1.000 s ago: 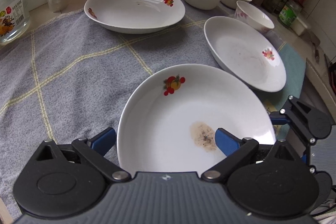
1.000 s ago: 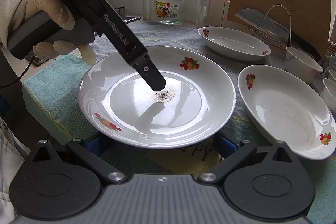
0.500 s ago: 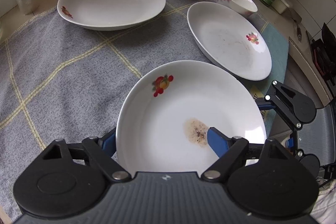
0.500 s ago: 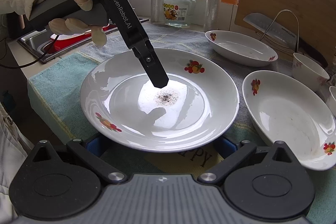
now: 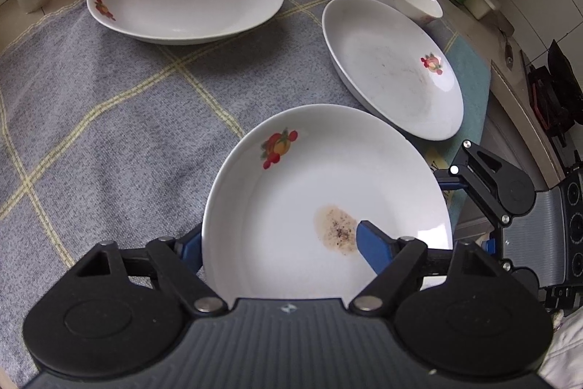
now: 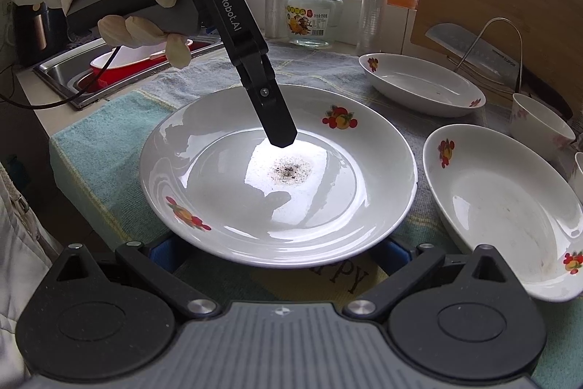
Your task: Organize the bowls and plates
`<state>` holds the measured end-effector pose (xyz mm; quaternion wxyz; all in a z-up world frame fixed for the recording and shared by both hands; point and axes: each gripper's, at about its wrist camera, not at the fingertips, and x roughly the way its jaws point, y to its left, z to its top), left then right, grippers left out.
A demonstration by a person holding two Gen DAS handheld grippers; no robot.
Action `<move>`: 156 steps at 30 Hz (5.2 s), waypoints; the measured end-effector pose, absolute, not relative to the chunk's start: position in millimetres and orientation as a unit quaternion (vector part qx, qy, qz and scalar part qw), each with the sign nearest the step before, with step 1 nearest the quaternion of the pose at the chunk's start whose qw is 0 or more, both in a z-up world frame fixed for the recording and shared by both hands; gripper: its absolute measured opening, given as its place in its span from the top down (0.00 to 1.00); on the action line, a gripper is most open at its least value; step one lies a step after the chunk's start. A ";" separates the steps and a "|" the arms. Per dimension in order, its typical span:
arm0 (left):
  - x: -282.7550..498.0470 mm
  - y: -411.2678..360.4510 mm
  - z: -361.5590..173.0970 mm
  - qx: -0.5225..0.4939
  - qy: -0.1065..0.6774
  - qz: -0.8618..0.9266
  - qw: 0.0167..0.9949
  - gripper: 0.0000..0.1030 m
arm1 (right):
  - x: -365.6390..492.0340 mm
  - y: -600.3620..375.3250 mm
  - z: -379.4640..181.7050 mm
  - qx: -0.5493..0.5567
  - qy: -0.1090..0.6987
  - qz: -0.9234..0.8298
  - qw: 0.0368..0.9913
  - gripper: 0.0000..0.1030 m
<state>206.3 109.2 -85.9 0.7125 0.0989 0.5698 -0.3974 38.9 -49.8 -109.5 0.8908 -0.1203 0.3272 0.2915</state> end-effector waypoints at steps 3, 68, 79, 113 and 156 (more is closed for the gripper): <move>208.6 108.0 -85.8 0.100 0.572 -0.400 0.709 0.20 | 39.2 -49.5 -109.8 -0.120 0.326 0.293 0.891 0.00; 204.1 164.5 -57.2 0.066 0.520 -0.385 0.760 0.27 | 61.2 -12.0 -86.7 -0.166 0.333 0.296 0.880 0.00; 217.7 213.5 -50.3 0.049 0.511 -0.353 0.782 0.27 | 91.9 28.1 -83.8 -0.186 0.323 0.329 0.868 0.00; 280.7 271.5 -79.5 0.033 0.509 -0.312 0.802 0.27 | 166.0 87.8 -107.2 -0.188 0.345 0.353 0.849 0.00; 134.0 164.6 -33.3 0.097 0.334 -0.285 0.893 0.02 | 82.3 -11.4 -44.5 -0.132 0.352 0.030 0.926 0.00</move>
